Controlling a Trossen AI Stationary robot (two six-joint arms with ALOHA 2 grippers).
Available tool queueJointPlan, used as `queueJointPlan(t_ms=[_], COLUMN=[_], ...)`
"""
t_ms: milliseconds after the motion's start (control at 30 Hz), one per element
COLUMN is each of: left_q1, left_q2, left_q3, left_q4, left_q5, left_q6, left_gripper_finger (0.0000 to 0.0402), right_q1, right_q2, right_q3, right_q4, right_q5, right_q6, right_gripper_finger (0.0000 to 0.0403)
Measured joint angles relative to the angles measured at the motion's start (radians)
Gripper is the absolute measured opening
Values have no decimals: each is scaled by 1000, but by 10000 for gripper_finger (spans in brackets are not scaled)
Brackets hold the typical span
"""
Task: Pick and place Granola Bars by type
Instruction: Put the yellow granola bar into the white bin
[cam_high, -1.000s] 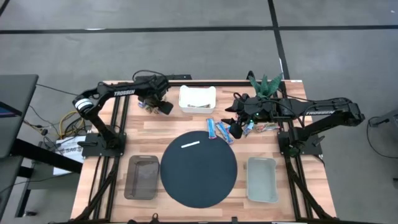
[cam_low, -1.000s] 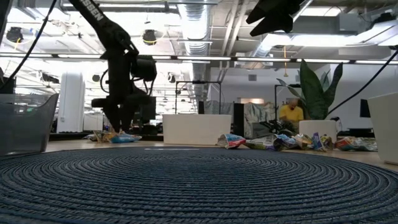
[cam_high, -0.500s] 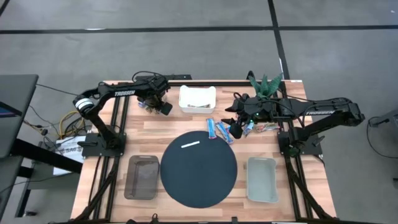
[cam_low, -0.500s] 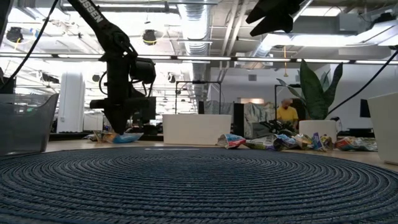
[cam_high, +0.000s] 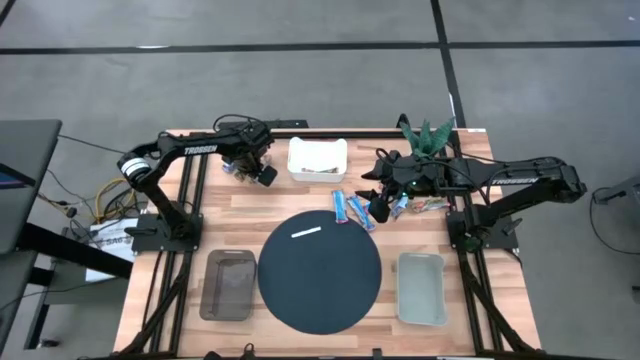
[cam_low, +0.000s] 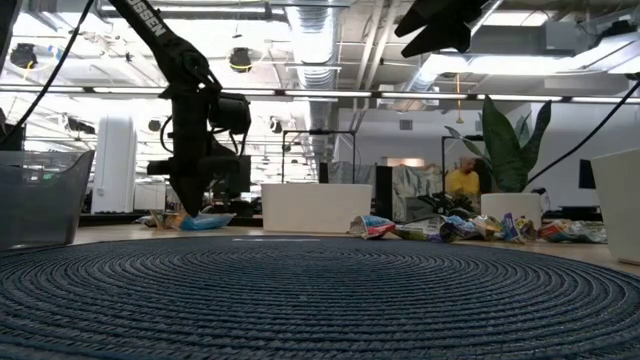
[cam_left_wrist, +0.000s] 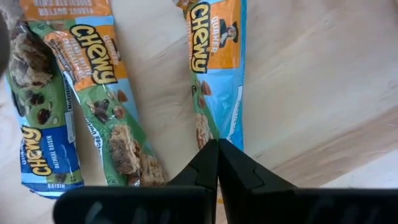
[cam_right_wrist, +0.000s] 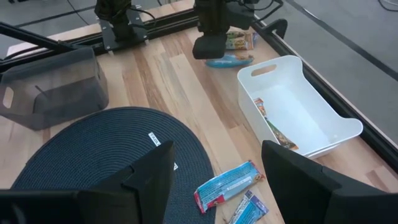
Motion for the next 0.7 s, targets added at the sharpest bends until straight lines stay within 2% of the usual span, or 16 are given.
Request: queueJointPlan(t_ms=[200, 467, 567, 700], left_q1=[2, 34, 37, 30], left_q2=[-47, -225, -283, -329], left_q3=[0, 1, 1, 1], left_q4=[-21, -24, -1, 128], left_q5=[22, 25, 66, 161], left_q6=[14, -14, -42, -103], left_gripper_finger=[0, 0, 0, 0], right_q1=[0, 0, 0, 0], right_q2=[0, 0, 0, 0], right_q3=[0, 0, 0, 0], right_q4=[0, 0, 0, 1], right_q5=[0, 0, 0, 0], right_q6=[0, 0, 0, 0], right_gripper_finger=[232, 232, 232, 232])
